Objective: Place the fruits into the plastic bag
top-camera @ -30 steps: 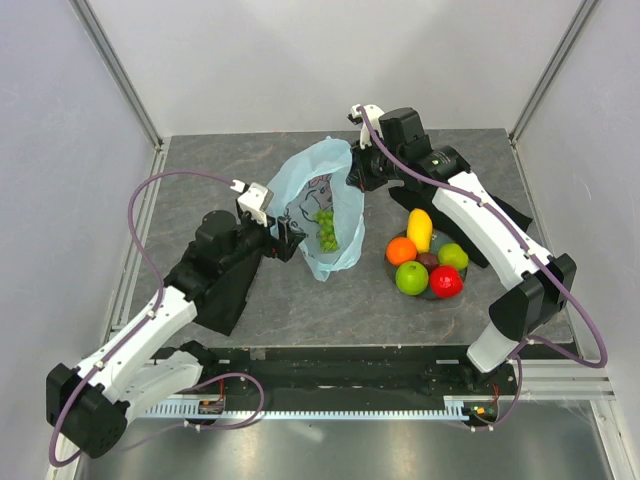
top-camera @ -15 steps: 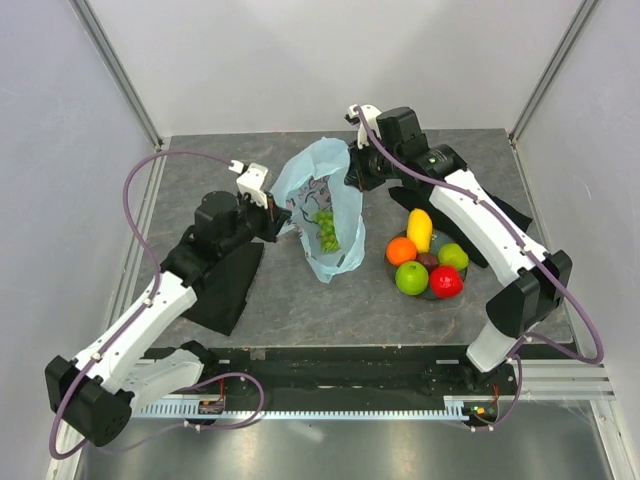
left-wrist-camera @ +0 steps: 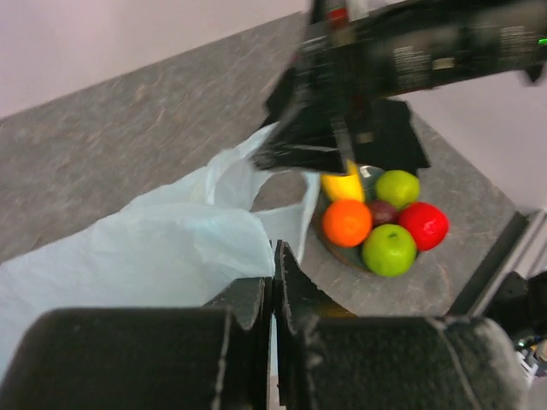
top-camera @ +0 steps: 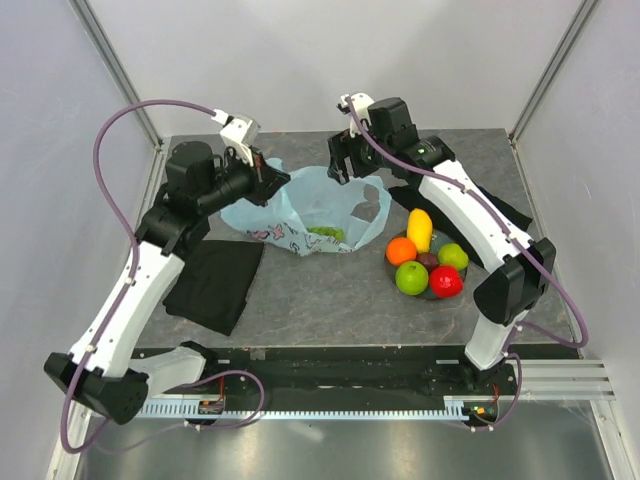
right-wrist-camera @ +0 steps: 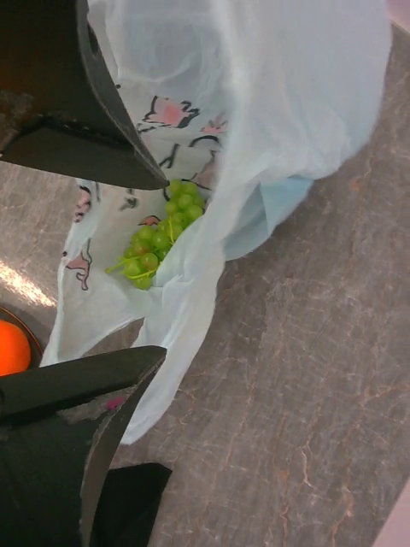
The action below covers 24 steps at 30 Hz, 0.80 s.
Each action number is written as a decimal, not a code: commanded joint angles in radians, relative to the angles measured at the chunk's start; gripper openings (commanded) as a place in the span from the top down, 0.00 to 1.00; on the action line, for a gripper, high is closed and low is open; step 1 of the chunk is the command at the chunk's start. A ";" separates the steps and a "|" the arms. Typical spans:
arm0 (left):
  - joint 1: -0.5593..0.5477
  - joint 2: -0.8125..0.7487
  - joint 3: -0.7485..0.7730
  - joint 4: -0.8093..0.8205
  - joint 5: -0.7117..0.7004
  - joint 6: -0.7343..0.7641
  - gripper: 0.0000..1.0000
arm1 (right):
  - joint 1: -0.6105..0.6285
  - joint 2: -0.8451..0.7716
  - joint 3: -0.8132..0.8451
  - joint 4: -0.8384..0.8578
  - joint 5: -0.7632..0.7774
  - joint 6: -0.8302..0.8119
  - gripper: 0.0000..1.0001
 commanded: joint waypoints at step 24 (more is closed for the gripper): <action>0.187 -0.079 -0.232 0.044 0.012 0.017 0.98 | 0.017 -0.532 -0.785 -0.210 0.402 0.314 0.17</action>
